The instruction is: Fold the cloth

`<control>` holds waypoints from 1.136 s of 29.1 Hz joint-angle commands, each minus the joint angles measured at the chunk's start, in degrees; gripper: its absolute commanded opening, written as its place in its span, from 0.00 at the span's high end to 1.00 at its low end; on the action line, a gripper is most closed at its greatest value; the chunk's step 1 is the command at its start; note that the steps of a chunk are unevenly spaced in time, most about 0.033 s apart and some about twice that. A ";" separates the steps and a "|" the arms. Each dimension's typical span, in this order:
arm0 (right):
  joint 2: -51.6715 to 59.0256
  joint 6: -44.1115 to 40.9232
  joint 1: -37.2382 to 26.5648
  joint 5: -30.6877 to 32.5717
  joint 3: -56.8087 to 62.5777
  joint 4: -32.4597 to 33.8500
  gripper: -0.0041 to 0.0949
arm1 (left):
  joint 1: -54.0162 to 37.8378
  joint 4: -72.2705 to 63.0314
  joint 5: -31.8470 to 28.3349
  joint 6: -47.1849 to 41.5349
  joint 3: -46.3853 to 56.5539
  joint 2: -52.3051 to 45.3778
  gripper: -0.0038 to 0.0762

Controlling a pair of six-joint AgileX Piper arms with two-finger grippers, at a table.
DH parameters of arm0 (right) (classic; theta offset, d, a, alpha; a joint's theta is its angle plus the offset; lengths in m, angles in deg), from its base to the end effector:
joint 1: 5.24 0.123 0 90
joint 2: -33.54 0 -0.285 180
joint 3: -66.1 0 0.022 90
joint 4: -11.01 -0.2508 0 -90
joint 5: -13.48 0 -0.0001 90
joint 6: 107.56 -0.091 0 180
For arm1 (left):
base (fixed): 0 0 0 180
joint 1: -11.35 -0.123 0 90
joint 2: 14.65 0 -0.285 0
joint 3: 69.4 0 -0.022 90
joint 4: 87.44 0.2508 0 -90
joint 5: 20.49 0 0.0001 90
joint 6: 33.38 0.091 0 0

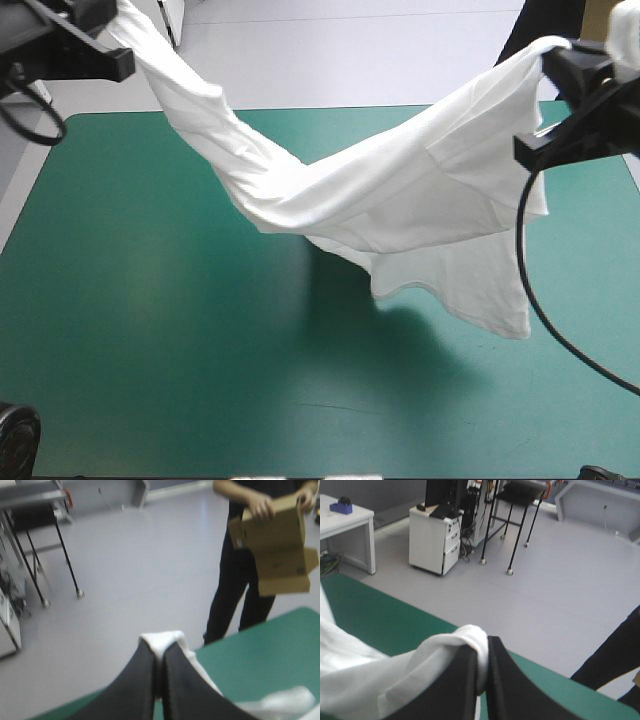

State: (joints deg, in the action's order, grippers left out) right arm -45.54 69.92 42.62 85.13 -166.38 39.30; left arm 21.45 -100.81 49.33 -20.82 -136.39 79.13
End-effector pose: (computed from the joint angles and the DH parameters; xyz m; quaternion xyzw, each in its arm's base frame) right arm 0.1105 0.0611 0.6284 -0.1962 0.7126 0.0658 0.6703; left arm 0.1939 -0.0546 0.6316 0.1876 0.7188 -0.0941 0.6628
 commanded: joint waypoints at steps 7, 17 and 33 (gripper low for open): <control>-2.15 8.04 -0.12 -14.55 -15.53 -2.45 0.97 | 0.11 -7.05 -20.45 -0.21 -3.34 -10.33 0.98; -2.44 8.16 -0.12 -9.29 -17.81 -4.88 0.97 | 0.11 -7.04 -21.49 1.59 -3.64 -12.38 0.98; -4.78 -10.05 -3.21 -2.37 13.46 19.70 0.98 | 0.11 2.21 0.75 1.75 5.15 6.97 0.98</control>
State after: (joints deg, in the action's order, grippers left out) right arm -50.64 63.29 41.93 85.14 -159.70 53.38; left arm 21.45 -98.54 51.73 -18.54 -131.59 83.60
